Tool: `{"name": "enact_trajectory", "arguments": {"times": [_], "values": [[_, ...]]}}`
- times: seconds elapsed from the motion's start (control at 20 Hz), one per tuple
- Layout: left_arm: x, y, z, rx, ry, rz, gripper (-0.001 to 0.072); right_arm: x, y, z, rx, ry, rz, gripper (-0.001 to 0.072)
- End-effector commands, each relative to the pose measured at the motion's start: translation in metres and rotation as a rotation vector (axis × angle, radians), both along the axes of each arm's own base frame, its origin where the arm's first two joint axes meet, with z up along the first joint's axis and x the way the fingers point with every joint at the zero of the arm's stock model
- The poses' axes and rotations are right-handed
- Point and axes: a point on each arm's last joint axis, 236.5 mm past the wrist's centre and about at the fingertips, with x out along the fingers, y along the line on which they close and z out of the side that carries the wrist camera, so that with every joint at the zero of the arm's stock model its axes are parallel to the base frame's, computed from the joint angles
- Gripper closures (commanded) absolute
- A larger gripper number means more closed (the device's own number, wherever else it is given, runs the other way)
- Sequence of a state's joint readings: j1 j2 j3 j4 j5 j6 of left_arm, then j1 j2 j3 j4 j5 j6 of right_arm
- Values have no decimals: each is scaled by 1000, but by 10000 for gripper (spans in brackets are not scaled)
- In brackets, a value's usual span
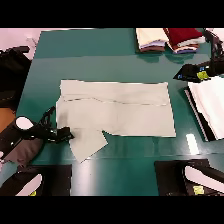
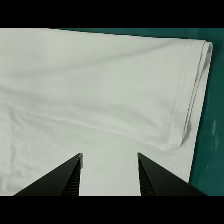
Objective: Fold the shirts.
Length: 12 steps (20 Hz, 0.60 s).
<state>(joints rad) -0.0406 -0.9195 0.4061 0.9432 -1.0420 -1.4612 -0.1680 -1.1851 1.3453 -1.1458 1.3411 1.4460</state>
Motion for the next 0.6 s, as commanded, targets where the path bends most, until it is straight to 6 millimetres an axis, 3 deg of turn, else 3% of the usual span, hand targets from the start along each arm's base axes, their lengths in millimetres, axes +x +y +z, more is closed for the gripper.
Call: {"name": "enact_trajectory", "arguments": {"times": [0.0, 0.2, 0.3, 0.4, 0.5, 0.55], "values": [[1, -24, 14, -83, -32, -42, 683, -11, -2, -4, 3, 42, 19, 304], [-1, -22, 27, -62, -30, -114, 684, -54, -47, -35, -77, 211, -46, 304], [5, -17, 32, -35, -54, -132, 684, -91, -69, -73, -83, 318, -122, 304], [14, -12, 37, -3, -86, -147, 685, -139, -77, -121, -40, 443, -205, 300], [22, -11, 44, 6, -113, -150, 685, -184, -75, -166, 31, 573, -282, 149], [25, -11, 47, 6, -123, -150, 684, -203, -68, -183, 74, 629, -309, 149]]}}
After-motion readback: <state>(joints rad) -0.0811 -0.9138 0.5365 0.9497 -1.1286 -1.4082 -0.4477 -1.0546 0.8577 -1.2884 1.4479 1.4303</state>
